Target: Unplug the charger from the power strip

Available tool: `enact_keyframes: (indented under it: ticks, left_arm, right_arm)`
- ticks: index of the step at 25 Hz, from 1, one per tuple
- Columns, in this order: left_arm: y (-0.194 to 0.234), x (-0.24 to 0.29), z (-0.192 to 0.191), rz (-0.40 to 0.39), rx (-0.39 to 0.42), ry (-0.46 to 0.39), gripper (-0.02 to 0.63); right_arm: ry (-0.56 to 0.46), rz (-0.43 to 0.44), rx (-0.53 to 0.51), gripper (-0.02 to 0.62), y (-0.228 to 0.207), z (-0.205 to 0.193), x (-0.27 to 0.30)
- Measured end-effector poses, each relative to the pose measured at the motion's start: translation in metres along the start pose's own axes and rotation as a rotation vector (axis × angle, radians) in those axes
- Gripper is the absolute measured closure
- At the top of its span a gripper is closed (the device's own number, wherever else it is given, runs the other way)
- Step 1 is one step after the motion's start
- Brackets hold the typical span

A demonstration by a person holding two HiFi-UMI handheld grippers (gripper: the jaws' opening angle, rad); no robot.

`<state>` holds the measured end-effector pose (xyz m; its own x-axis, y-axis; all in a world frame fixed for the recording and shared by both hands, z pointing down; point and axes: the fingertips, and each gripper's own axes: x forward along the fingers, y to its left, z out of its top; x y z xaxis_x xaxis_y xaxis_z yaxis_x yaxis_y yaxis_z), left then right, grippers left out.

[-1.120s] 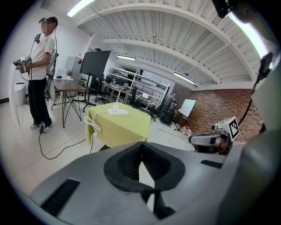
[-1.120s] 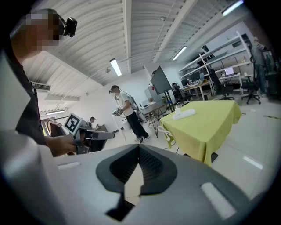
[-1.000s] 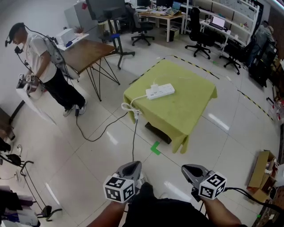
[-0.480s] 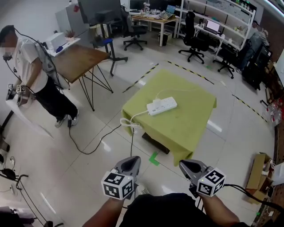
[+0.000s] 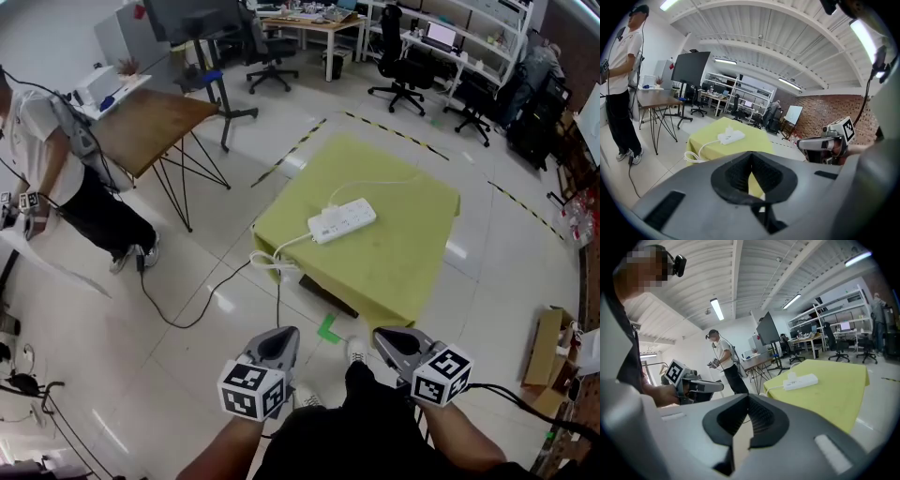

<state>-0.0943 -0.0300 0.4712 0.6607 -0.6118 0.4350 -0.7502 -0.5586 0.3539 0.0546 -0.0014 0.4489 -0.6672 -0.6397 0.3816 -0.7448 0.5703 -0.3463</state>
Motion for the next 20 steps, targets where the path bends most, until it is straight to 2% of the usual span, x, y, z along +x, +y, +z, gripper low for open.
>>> enact_keyframes:
  ticks: [6,13,15,20]
  left_arm:
    - [-0.001,0.019,0.001,0.012,0.011,0.026,0.600]
    - [0.021,0.047,0.022,0.132,0.013,0.032,0.600]
    - [0.031,0.060,0.028,0.160,0.028,0.030,0.600]
    - [0.048,0.091,0.038,0.209,0.018,0.050,0.600]
  right_arm:
    - [0.013,0.032,-0.016,0.592,-0.031,0.013,0.032]
    - [0.065,0.068,-0.092,0.586,-0.102,0.038,0.095]
    - [0.073,0.049,-0.121,0.563,-0.127,0.042,0.121]
    - [0.148,-0.009,-0.189,0.450,-0.184,0.037,0.194]
